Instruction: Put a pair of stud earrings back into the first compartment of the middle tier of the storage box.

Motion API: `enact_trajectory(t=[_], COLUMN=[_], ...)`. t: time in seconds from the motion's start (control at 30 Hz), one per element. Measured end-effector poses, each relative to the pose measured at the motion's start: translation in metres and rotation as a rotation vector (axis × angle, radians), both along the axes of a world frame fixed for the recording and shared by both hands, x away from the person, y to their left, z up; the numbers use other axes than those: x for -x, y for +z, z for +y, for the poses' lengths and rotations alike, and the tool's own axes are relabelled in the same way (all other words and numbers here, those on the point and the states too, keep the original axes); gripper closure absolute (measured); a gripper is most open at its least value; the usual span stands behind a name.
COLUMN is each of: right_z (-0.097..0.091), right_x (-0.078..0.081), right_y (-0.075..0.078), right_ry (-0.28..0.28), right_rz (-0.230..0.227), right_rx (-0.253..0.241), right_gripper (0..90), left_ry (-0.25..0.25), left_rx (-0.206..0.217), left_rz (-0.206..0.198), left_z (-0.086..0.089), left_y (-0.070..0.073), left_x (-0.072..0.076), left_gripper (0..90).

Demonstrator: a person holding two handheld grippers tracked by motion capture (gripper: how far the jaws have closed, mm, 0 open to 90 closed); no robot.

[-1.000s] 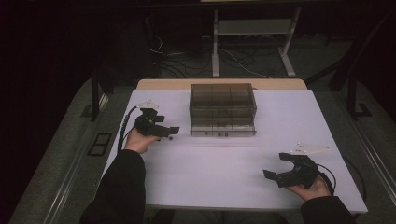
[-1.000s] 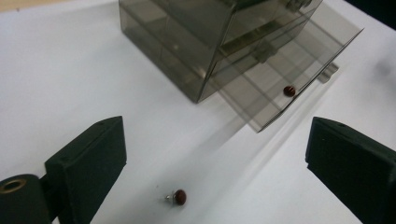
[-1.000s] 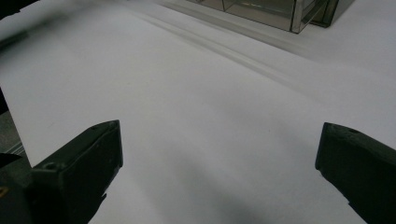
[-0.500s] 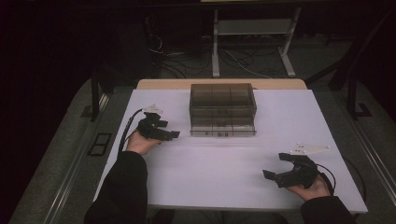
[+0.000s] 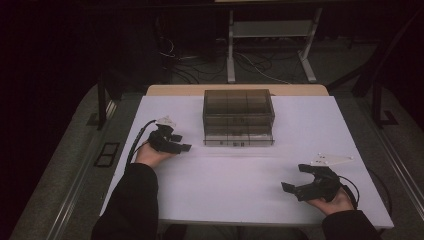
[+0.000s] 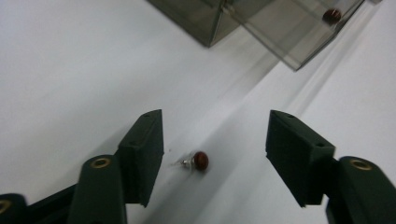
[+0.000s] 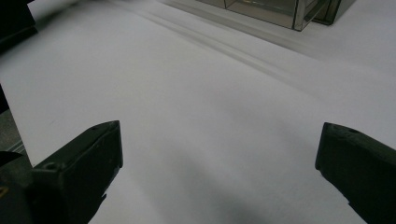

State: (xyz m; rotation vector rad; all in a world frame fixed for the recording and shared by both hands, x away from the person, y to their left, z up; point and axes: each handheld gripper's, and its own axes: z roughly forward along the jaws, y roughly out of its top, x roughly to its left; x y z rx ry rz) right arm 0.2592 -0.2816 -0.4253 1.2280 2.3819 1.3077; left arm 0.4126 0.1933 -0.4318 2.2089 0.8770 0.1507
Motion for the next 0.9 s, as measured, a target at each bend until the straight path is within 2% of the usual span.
enact_trajectory(t=[0.3, 0.47, 0.57, 0.9], right_z=[0.0003, 0.0001, 0.0008, 0.0012], right_x=[-0.0002, -0.0004, -0.0004, -0.0003], right_y=[-0.0005, -0.0008, -0.0006, -0.0006], right_ry=[0.003, 0.004, 0.003, 0.003], right_rz=[-0.001, -0.001, 0.001, 0.001], right_rx=[0.002, 0.001, 0.002, 0.002], right_gripper=[0.2, 0.2, 0.2, 0.2], left_ry=[-0.032, -0.023, -0.019, -0.013], left_rx=[-0.065, -0.102, -0.102, -0.112], left_rz=[-0.003, -0.024, -0.021, -0.008], left_z=[-0.0014, -0.0029, -0.0027, -0.0026], left_y=[-0.0073, -0.0076, -0.0075, -0.0061], left_x=[0.0009, 0.0018, 0.0022, 0.0028], left_gripper=[56.1, 67.4, 72.3, 75.2])
